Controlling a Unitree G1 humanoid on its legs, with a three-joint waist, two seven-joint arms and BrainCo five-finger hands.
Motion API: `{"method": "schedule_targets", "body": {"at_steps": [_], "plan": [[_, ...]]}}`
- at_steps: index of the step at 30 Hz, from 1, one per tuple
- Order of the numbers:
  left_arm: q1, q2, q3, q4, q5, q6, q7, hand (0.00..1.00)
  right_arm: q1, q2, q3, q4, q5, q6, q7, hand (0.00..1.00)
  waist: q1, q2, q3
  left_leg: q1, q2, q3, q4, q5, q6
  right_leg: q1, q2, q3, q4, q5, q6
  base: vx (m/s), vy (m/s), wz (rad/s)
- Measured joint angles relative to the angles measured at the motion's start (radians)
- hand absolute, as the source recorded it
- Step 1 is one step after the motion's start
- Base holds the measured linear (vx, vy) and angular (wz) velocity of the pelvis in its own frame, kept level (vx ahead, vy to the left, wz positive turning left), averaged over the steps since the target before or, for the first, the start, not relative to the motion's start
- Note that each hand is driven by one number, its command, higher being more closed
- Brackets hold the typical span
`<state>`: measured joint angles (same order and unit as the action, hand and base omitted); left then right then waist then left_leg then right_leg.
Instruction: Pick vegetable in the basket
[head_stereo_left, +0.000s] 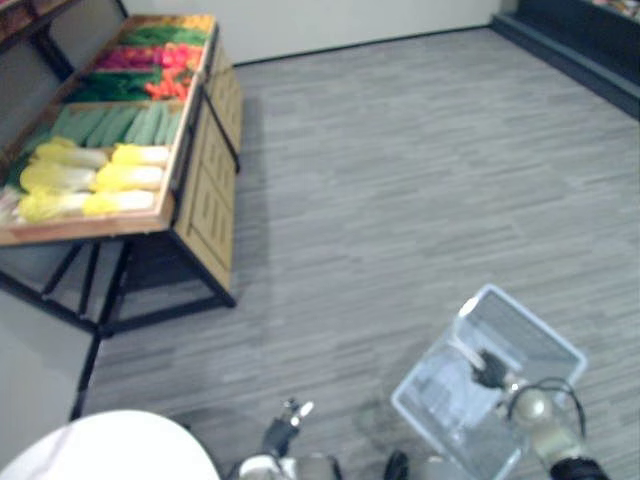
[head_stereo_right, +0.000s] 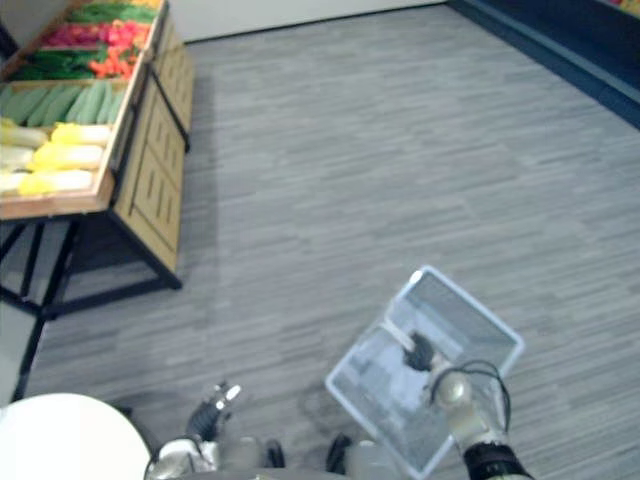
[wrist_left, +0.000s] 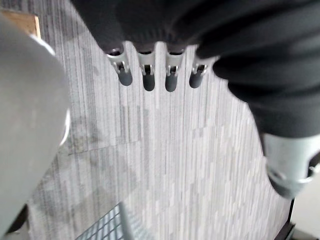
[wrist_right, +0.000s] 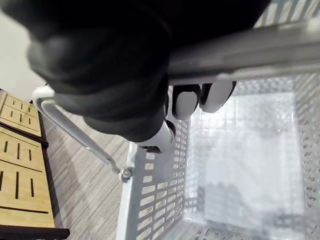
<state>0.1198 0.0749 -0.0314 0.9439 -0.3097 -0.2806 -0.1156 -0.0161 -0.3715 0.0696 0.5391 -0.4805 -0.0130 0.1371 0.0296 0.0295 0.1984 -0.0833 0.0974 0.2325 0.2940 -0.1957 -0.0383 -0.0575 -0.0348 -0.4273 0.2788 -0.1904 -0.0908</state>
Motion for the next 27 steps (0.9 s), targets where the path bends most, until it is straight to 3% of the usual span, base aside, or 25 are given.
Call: {"method": "schedule_targets", "body": {"at_steps": [4,5,6,7,8,9,11,12,13,15,17,19,21,22,23,25,26,27], "plan": [[0.032,0.006,0.032,-0.032,-0.023,-0.003,0.028,0.00,-0.010,0.018,-0.023,0.082,0.009,-0.010,-0.011,1.00,0.029,-0.024,0.004,-0.022,0.005,0.067,0.044,-0.010,0.006,0.027,-0.002,0.001,-0.019,-0.028,0.051,0.03,0.091,0.17],[0.045,0.014,0.053,-0.049,-0.032,0.000,0.043,0.00,-0.013,0.026,-0.024,0.120,0.025,-0.023,-0.020,1.00,0.044,-0.043,-0.009,-0.021,0.011,0.087,0.051,-0.025,0.030,0.022,0.008,0.001,-0.046,-0.030,0.071,0.10,0.094,-0.18],[0.052,0.020,0.070,-0.051,-0.034,0.004,0.054,0.00,-0.014,0.039,-0.026,0.151,0.048,-0.034,-0.026,1.00,0.056,-0.051,-0.027,-0.043,0.033,0.097,0.038,-0.036,0.046,-0.001,-0.009,-0.021,0.026,-0.053,0.095,0.11,0.101,-0.27],[0.054,0.016,0.086,-0.061,-0.042,0.003,0.057,0.00,-0.022,0.040,-0.029,0.165,0.053,-0.045,-0.032,1.00,0.065,-0.068,-0.027,-0.049,0.029,0.111,0.047,-0.051,0.057,-0.056,-0.058,-0.028,0.204,-0.061,0.090,0.15,0.105,-0.21],[0.048,0.039,0.102,-0.065,-0.040,0.011,0.069,0.00,-0.036,0.042,-0.044,0.195,0.059,-0.058,-0.045,1.00,0.059,-0.102,-0.020,-0.054,0.009,0.108,0.068,-0.076,0.070,-0.139,-0.135,-0.026,0.416,-0.042,0.073,0.12,0.094,0.19],[0.052,0.058,0.096,-0.065,-0.032,0.025,0.072,0.00,-0.022,0.054,-0.070,0.209,0.069,-0.064,-0.062,1.00,0.048,-0.110,-0.019,-0.029,-0.004,0.077,0.067,-0.088,0.072,-0.153,-0.172,-0.030,0.517,0.013,0.083,0.16,0.099,0.47],[0.064,0.074,0.074,-0.067,-0.021,0.029,0.071,0.00,0.012,0.079,-0.108,0.212,0.087,-0.067,-0.085,1.00,0.028,-0.103,-0.015,0.033,-0.001,0.020,0.053,-0.096,0.069,-0.167,-0.196,-0.022,0.642,0.108,0.088,0.29,0.057,0.87],[0.062,0.085,0.063,-0.066,-0.019,0.033,0.070,0.00,0.032,0.095,-0.125,0.216,0.112,-0.075,-0.092,1.00,0.020,-0.109,-0.019,0.061,-0.003,-0.017,0.038,-0.099,0.072,-0.183,-0.190,0.006,0.653,0.055,0.107,0.35,0.026,0.92],[0.060,0.091,0.061,-0.066,-0.019,0.042,0.069,0.00,0.039,0.104,-0.139,0.219,0.130,-0.079,-0.091,1.00,0.015,-0.109,-0.019,0.075,0.000,-0.036,0.024,-0.099,0.072,-0.185,-0.180,0.019,0.621,0.029,0.111,0.36,-0.011,0.97],[0.051,0.100,0.062,-0.066,-0.005,0.054,0.067,0.00,0.048,0.118,-0.177,0.223,0.176,-0.081,-0.094,1.00,-0.003,-0.089,-0.012,0.119,0.025,-0.091,-0.024,-0.093,0.061,-0.189,-0.118,0.054,0.406,-0.005,0.125,0.32,-0.029,0.78],[0.014,0.106,0.065,-0.067,0.060,0.072,0.046,0.00,0.058,0.115,-0.221,0.227,0.215,-0.082,-0.099,1.00,-0.005,-0.071,-0.006,0.162,0.036,-0.136,-0.091,-0.077,0.036,-0.211,-0.071,0.086,-0.001,0.071,0.186,0.35,-0.049,0.65],[-0.005,0.107,0.066,-0.067,0.097,0.076,0.027,0.00,0.057,0.113,-0.240,0.251,0.223,-0.082,-0.105,1.00,-0.004,-0.083,0.003,0.191,0.026,-0.131,-0.094,-0.089,0.008,-0.244,-0.089,0.115,-0.168,0.145,0.201,0.43,-0.175,0.48],[0.000,0.113,0.067,-0.067,0.097,0.083,0.020,0.00,0.058,0.123,-0.251,0.263,0.224,-0.082,-0.105,1.00,0.002,-0.095,0.010,0.249,0.024,-0.101,-0.072,-0.123,-0.049,-0.246,-0.106,0.122,-0.180,0.157,0.187,0.46,-0.234,0.29],[0.024,0.124,0.072,-0.065,0.097,0.086,0.020,0.00,0.065,0.134,-0.252,0.265,0.224,-0.081,-0.104,1.00,0.000,-0.109,0.011,0.299,0.036,-0.076,-0.043,-0.161,-0.099,-0.216,-0.110,0.133,-0.164,0.216,0.141,0.54,-0.316,0.09],[0.044,0.117,0.075,-0.065,0.097,0.089,0.020,0.00,0.067,0.130,-0.259,0.265,0.224,-0.078,-0.106,1.00,-0.003,-0.069,0.002,0.319,0.088,-0.066,0.003,-0.190,-0.124,-0.228,-0.080,0.132,-0.071,0.256,0.128,0.64,-0.370,-0.03],[0.065,0.109,0.075,-0.065,0.097,0.088,0.019,0.00,0.063,0.124,-0.257,0.263,0.224,-0.074,-0.096,1.00,0.001,-0.036,-0.006,0.274,0.145,-0.051,0.163,-0.184,-0.133,-0.255,-0.041,0.124,0.021,0.218,0.079,0.50,-0.333,-0.37],[0.083,0.086,0.081,-0.063,0.096,0.088,0.013,0.00,0.039,0.105,-0.253,0.262,0.223,-0.072,-0.080,1.00,0.004,0.005,-0.007,0.170,0.216,-0.061,0.406,-0.094,-0.114,-0.248,0.024,0.130,0.033,0.170,0.064,0.46,-0.348,-0.73],[0.092,0.070,0.084,-0.050,0.095,0.087,0.006,0.00,0.029,0.099,-0.246,0.263,0.222,-0.070,-0.072,1.00,0.007,0.024,-0.003,0.086,0.239,-0.101,0.553,0.041,-0.052,-0.214,0.061,0.135,-0.008,0.161,0.062,0.44,-0.329,-0.82]]}}
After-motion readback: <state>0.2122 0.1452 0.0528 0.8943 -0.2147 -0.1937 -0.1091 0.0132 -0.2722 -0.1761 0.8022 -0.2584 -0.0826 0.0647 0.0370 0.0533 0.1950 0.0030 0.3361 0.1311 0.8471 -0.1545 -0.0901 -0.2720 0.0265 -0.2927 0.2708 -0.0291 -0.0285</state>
